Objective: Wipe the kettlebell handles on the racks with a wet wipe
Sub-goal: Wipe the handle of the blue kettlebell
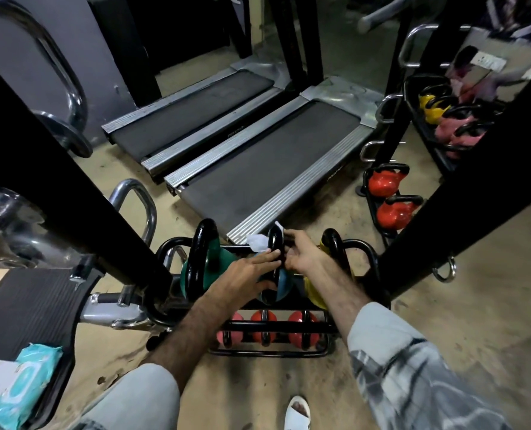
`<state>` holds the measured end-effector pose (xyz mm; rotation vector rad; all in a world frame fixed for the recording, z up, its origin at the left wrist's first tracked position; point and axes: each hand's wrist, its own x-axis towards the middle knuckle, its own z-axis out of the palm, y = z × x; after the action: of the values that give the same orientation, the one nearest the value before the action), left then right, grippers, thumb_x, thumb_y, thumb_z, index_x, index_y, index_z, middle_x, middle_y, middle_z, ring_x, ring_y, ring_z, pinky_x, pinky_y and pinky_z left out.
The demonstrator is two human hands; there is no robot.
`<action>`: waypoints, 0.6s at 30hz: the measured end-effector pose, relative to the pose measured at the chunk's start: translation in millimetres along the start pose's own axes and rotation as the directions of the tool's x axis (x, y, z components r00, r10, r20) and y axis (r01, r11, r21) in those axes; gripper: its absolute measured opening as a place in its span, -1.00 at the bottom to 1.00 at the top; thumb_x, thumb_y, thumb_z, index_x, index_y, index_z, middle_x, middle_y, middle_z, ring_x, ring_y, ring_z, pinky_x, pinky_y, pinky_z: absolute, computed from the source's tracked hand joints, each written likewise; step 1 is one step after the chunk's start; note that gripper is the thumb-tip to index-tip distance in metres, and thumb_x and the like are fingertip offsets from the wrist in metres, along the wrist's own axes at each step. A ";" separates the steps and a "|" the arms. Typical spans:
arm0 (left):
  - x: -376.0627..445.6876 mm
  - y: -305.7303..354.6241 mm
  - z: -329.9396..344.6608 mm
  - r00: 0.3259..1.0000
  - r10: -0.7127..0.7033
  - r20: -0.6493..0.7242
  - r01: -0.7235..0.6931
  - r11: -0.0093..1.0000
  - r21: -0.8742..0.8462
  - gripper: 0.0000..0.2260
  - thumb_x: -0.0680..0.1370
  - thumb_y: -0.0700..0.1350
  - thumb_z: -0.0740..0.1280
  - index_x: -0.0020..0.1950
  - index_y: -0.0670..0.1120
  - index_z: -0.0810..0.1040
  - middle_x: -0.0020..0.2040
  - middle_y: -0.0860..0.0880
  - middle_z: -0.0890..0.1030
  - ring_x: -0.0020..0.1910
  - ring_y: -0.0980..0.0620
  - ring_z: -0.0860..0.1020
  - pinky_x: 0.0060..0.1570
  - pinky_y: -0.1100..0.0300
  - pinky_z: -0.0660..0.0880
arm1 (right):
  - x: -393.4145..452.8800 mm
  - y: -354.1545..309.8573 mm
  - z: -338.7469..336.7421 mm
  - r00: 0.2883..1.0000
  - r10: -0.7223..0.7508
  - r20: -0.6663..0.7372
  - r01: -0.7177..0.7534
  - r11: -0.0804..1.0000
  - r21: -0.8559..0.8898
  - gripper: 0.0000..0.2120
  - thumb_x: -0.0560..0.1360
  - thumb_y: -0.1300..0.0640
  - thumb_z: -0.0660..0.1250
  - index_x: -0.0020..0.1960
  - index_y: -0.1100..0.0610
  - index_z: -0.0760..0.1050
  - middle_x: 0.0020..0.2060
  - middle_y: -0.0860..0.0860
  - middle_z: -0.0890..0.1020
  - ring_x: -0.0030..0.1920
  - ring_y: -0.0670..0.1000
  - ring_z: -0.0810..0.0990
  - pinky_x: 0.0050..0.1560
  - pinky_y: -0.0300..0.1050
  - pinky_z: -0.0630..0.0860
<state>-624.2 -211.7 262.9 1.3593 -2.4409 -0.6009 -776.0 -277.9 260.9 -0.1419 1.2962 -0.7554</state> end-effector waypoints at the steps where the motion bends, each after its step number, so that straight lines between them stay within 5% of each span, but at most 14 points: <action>1: 0.4 -0.8 0.5 1.000 -0.002 0.004 0.002 1.000 0.003 -0.50 0.44 -0.10 0.46 0.36 -0.05 0.47 0.44 0.09 0.35 0.44 0.12 0.28 0.42 0.27 0.21 | 1.0 0.9 1.3 0.999 0.019 0.042 -0.022 0.996 0.083 -0.65 0.57 0.07 0.14 -0.29 0.22 0.47 -0.52 0.11 0.56 -0.55 0.08 0.52 -0.40 -0.19 0.44; 5: 0.9 -0.4 1.8 1.000 -0.005 0.025 0.004 0.999 0.036 -0.50 0.46 -0.09 0.44 0.39 -0.04 0.43 0.45 0.09 0.32 0.47 0.13 0.23 0.41 0.30 0.14 | 1.3 8.7 7.9 0.996 -0.001 0.094 -0.015 0.986 0.166 -0.61 0.62 0.07 0.04 -0.18 0.29 0.48 -0.50 0.18 0.60 -0.55 0.11 0.58 -0.25 -0.05 0.48; 8: -0.1 2.1 0.9 1.000 -0.006 0.021 0.005 1.000 0.026 -0.50 0.46 -0.10 0.43 0.39 -0.04 0.44 0.45 0.10 0.32 0.46 0.14 0.25 0.43 0.23 0.21 | -3.7 11.1 3.0 0.998 -0.061 -0.009 0.062 0.989 0.132 -0.71 0.62 0.13 0.17 -0.22 0.22 0.45 -0.49 0.09 0.55 -0.59 0.01 0.54 -0.39 -0.15 0.49; 11: -1.1 0.4 0.6 1.000 -0.002 0.016 0.001 1.000 0.009 -0.50 0.45 -0.11 0.44 0.38 -0.04 0.45 0.45 0.11 0.32 0.45 0.15 0.26 0.41 0.25 0.24 | -3.3 10.4 -3.8 0.982 -0.159 -0.103 0.165 0.985 0.045 -0.86 0.55 0.26 0.30 -0.19 0.16 0.47 -0.32 0.06 0.52 -0.37 -0.04 0.50 -0.40 -0.24 0.48; 18: -1.0 1.5 0.2 1.000 -0.001 0.004 0.001 1.000 0.023 -0.49 0.45 -0.15 0.44 0.39 -0.03 0.44 0.45 0.12 0.32 0.44 0.15 0.27 0.42 0.21 0.26 | 23.5 -0.9 11.7 0.979 -0.114 -0.171 0.127 0.990 0.066 -0.69 0.63 0.19 0.16 -0.29 0.17 0.33 -0.39 0.04 0.30 -0.41 -0.02 0.33 -0.36 -0.21 0.34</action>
<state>-624.9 -210.1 263.4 1.3695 -2.4579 -0.5783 -764.1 -295.7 245.7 -0.0974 1.4244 -0.9360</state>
